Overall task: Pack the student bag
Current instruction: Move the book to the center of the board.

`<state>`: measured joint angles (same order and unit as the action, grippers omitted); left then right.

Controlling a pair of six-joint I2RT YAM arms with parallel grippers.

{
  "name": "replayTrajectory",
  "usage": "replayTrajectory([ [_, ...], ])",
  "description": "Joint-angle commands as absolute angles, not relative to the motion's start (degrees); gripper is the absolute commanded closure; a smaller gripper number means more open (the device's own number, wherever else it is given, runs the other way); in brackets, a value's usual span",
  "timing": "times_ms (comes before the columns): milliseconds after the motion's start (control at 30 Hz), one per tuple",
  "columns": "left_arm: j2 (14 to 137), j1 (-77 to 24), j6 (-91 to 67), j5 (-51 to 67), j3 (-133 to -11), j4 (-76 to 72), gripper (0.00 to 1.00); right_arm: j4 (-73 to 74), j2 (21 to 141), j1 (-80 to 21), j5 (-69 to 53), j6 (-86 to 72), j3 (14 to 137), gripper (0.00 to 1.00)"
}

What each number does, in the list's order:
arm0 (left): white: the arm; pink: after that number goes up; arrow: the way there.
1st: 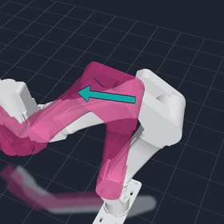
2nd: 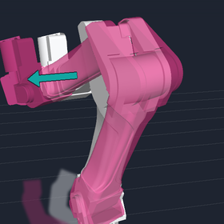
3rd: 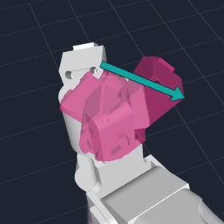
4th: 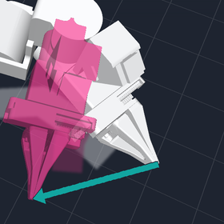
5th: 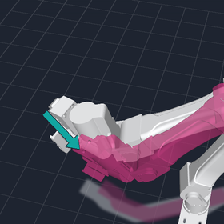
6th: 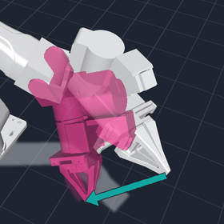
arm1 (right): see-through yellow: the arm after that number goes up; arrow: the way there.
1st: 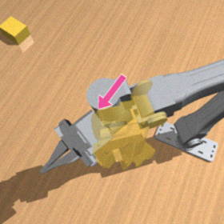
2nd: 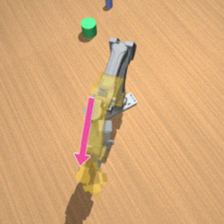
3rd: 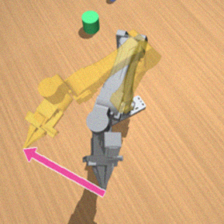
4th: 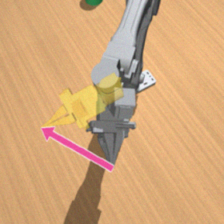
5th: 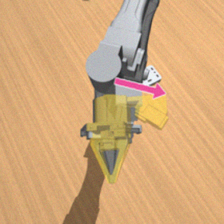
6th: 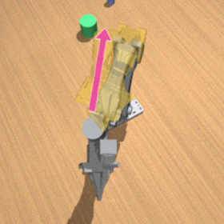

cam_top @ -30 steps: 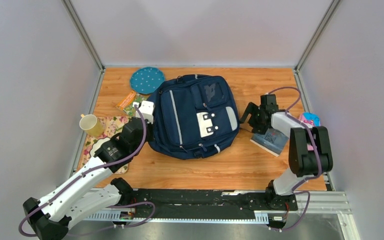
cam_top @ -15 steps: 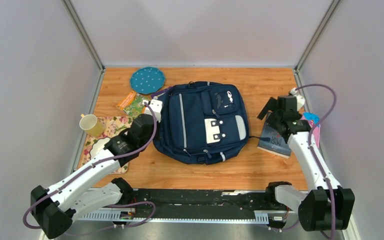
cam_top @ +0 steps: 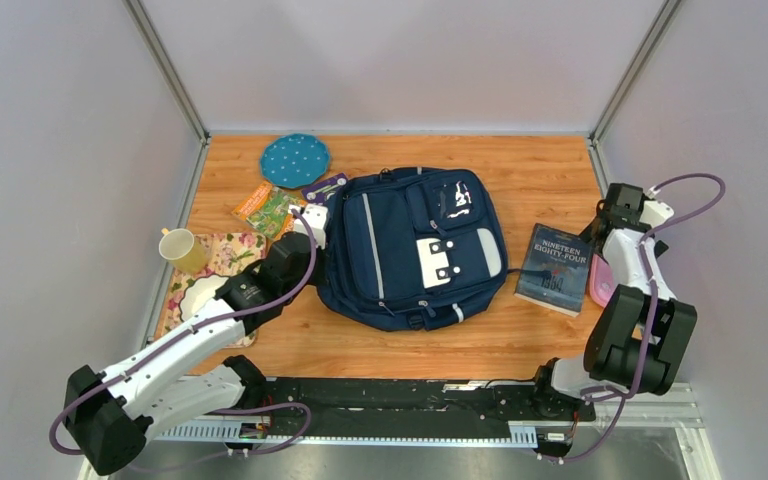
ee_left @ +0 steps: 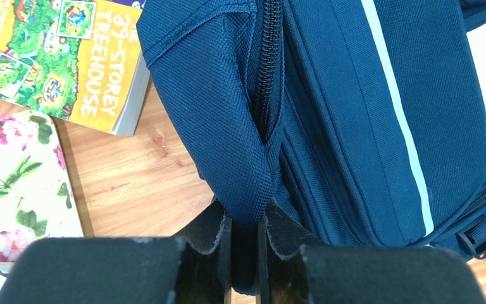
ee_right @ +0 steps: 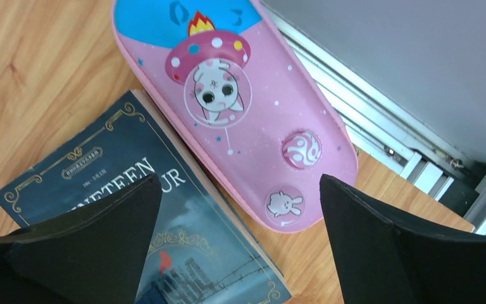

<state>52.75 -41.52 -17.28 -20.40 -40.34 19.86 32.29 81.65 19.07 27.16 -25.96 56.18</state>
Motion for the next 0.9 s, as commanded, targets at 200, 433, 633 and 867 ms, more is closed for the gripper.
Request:
replayTrajectory([
  [200, 52.64, -41.66, -18.98, -17.84, -39.90, 13.18, 1.00, 21.19, 87.09, 25.57, 23.48, -20.30, 57.13, 0.00],
  [433, 53.09, -41.57, -19.25, -16.88, -40.17, 13.45, 1.00, 16.00, 89.65, 27.07, 19.43, -17.49, 55.55, 0.01],
  [633, 52.91, -41.66, -19.77, -16.61, -39.99, 13.89, 1.00, 14.33, 91.40, 29.62, 15.21, -17.05, 55.54, 0.01],
  [867, 52.03, -41.66, -19.95, -17.05, -39.99, 14.33, 1.00, 22.92, 98.16, 30.41, 2.23, -16.00, 60.10, 0.03],
])
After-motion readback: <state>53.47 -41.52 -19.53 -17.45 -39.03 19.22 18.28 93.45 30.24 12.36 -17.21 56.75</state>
